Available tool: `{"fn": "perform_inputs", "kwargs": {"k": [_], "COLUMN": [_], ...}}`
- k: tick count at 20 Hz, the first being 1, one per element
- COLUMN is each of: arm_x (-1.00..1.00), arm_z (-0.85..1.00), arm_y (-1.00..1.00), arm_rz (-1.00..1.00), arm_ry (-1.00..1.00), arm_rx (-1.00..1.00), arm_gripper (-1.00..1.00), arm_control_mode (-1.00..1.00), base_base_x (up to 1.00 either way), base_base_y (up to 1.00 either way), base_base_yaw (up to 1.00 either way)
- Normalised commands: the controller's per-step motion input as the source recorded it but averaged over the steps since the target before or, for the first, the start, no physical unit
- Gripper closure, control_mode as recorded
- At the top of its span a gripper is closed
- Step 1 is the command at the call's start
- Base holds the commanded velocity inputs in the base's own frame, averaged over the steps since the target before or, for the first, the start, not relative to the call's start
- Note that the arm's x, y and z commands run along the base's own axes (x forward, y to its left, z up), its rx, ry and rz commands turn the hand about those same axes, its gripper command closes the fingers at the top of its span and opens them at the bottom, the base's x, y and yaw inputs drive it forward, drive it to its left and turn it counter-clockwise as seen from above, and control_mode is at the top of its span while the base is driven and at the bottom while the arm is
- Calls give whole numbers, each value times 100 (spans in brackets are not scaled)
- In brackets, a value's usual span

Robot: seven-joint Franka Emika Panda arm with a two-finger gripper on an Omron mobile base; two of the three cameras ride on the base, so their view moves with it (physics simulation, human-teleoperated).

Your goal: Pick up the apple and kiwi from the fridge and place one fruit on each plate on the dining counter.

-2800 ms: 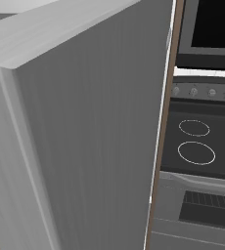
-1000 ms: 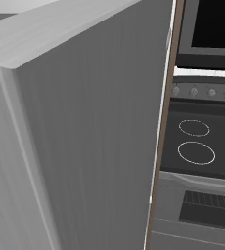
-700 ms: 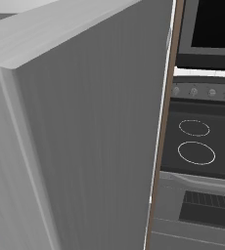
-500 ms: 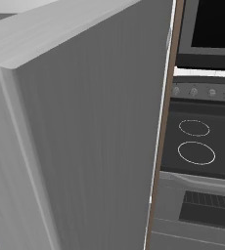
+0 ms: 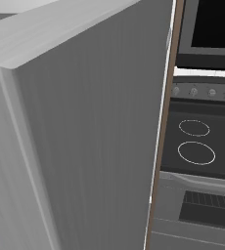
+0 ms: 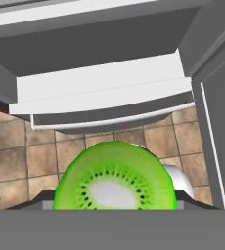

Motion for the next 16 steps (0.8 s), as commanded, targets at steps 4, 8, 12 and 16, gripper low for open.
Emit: {"fn": "perform_inputs", "kwargs": {"k": [4, 8, 12, 16], "arm_x": [-11, 0, 0, 0], "arm_z": [0, 0, 0, 0], "arm_y": [0, 0, 0, 0], "arm_rz": [0, 0, 0, 0], "arm_ry": [0, 0, 0, 0], "arm_rx": [0, 0, 0, 0], "arm_gripper": [100, 100, 100, 100], "arm_control_mode": [100, 100, 100, 100], "base_base_x": [-10, -64, -72, -63], "base_base_y": [0, 15, 20, 54], "base_base_yaw": [0, 0, 0, -5]}}
